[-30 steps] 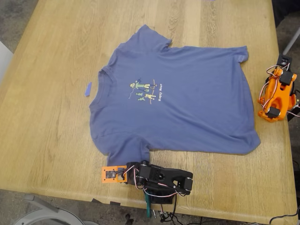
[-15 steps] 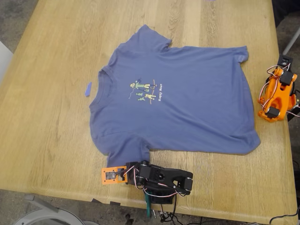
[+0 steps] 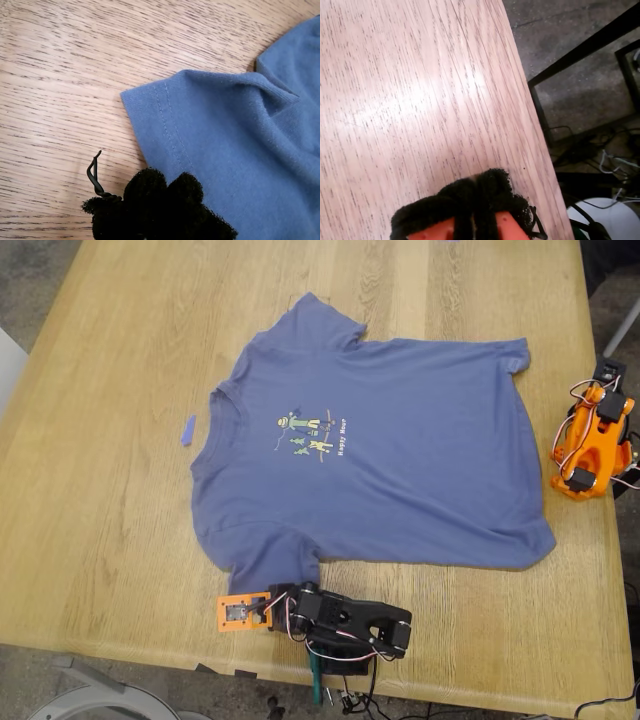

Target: Fold a T-shirt

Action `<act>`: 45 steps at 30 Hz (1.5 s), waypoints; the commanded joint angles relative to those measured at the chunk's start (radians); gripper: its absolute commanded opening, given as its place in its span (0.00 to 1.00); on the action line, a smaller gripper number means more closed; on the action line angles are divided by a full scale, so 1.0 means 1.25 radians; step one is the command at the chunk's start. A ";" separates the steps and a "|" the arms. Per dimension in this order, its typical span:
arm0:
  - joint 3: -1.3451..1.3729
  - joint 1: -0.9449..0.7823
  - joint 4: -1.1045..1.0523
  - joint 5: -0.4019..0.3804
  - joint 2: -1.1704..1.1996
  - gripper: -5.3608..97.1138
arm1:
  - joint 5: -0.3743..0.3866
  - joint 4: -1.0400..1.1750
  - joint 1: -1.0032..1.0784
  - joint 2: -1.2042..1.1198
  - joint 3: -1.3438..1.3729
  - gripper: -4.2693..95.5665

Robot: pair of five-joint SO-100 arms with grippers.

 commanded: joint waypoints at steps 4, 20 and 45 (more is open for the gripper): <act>-0.013 0.013 0.007 -0.066 0.091 0.05 | 0.012 -0.118 0.007 -0.001 0.034 0.15; -0.013 0.066 -0.404 -0.106 0.091 0.05 | 0.121 -0.428 -0.139 -0.001 -0.152 0.16; -0.131 0.282 -0.595 -0.134 0.085 0.34 | 0.232 -0.172 -0.490 -0.001 -0.584 0.40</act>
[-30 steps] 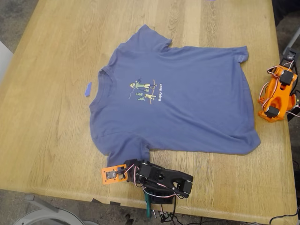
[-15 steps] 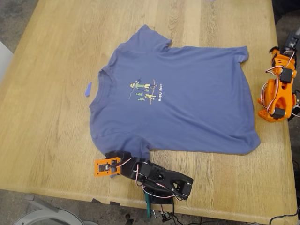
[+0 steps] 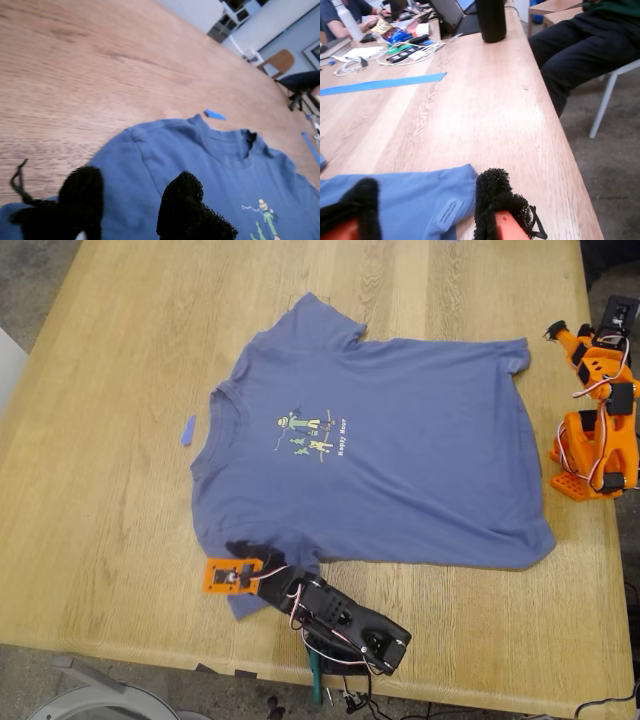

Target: Fold a T-shirt

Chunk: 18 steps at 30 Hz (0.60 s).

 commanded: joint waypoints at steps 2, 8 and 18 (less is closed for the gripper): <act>-0.114 0.025 0.022 -0.009 0.083 0.37 | -0.002 0.085 -0.061 0.005 -0.107 0.42; -0.206 0.018 0.083 0.000 0.020 0.45 | -0.021 0.166 -0.155 0.004 -0.167 0.42; -0.351 -0.012 0.027 0.169 -0.161 0.55 | -0.032 0.225 -0.214 0.004 -0.202 0.42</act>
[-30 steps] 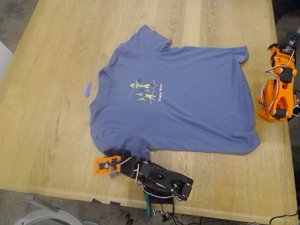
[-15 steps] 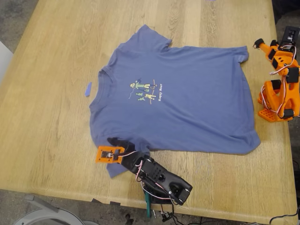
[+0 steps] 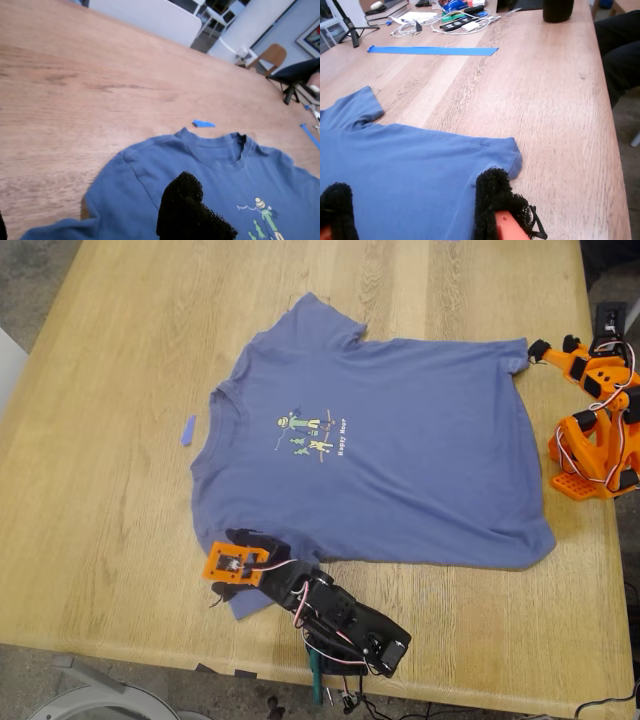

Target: Fold a T-shirt

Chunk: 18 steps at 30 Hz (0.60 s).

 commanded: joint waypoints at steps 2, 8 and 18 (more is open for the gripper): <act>-0.128 -0.005 -0.055 0.079 -0.037 0.55 | -0.007 0.022 -0.026 -0.002 -0.050 0.42; -0.163 -0.022 -0.096 0.139 -0.059 0.55 | -0.007 0.126 -0.109 -0.005 -0.087 0.43; -0.436 -0.001 0.034 0.195 -0.293 0.58 | -0.006 0.297 -0.286 -0.185 -0.265 0.43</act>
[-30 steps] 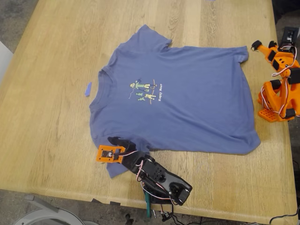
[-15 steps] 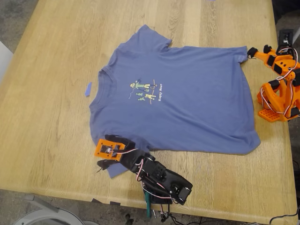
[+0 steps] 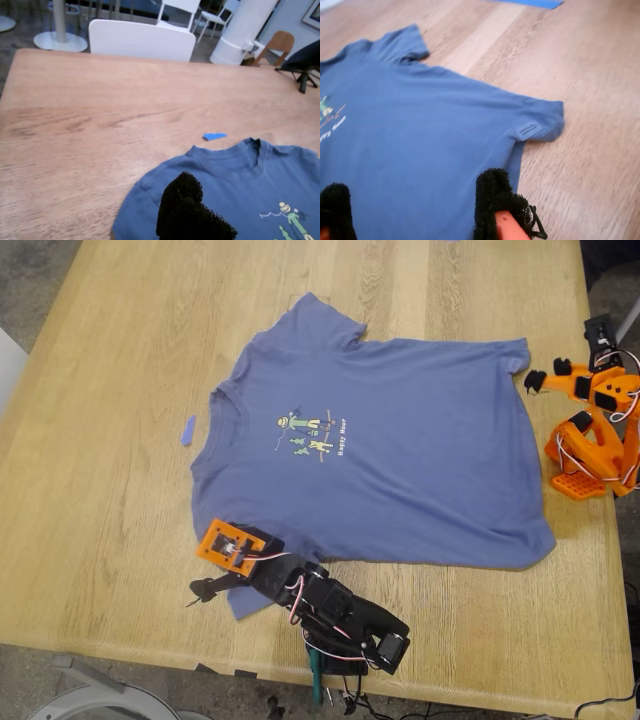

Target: Fold a T-shirt

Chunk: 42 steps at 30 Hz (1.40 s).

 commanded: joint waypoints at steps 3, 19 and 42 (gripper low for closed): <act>-0.292 0.074 0.012 0.021 -0.204 0.59 | 0.000 0.060 -0.075 -0.145 -0.134 0.43; -0.756 0.304 0.458 -0.031 -0.601 0.61 | 0.075 0.075 -0.459 -0.561 -0.328 0.41; -0.585 0.417 0.183 -0.031 -0.822 0.71 | 0.137 -0.279 -0.703 -1.156 -0.541 0.40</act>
